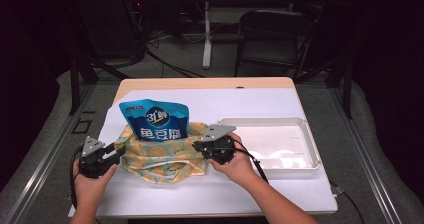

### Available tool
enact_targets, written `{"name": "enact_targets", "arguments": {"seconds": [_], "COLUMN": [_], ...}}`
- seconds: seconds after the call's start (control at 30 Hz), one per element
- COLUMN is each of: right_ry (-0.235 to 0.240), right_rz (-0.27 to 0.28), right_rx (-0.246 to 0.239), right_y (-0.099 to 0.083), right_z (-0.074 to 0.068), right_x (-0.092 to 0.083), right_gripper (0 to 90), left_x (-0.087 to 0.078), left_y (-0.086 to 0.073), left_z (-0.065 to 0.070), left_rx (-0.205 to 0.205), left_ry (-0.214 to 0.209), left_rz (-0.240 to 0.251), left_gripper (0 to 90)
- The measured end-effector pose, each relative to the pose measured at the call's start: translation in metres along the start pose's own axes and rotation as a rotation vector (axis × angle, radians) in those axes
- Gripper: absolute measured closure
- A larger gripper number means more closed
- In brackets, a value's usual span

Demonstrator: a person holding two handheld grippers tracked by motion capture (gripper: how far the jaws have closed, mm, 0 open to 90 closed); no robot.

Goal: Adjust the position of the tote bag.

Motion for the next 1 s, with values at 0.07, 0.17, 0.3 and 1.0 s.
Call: {"name": "enact_targets", "arguments": {"seconds": [0.07, 0.17, 0.3, 1.0], "right_ry": [0.008, 0.01, 0.027, 0.073], "right_rz": [0.006, 0.009, 0.023, -0.039], "right_rx": [-0.003, -0.01, -0.008, 0.024], "right_y": [-0.001, -0.003, -0.008, -0.049], "right_z": [-0.004, -0.009, -0.017, -0.041], "right_x": [-0.002, -0.003, -0.005, 0.011], "right_gripper": [90.0, 90.0, 90.0, 90.0], "left_x": [0.0, -0.001, -0.002, 0.0], "left_y": [0.0, 0.001, 0.002, -0.002], "left_z": [-0.001, -0.002, -0.003, -0.003], "left_rx": [-0.006, -0.011, -0.02, -0.015], "left_ry": [0.004, 0.008, 0.006, -0.001], "left_rz": [0.005, 0.006, 0.015, -0.004], "left_gripper": [59.3, 57.4, 56.7, 58.6]}}
Point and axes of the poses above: each handheld gripper's, and its own axes: x roughly forward along the jaws, y roughly out of its top, z roughly to its right, the point moved 9 cm from there along x, roughly forward along the jaws, and after that the axes turned 1 degree about -z, right-handed, at the moved point
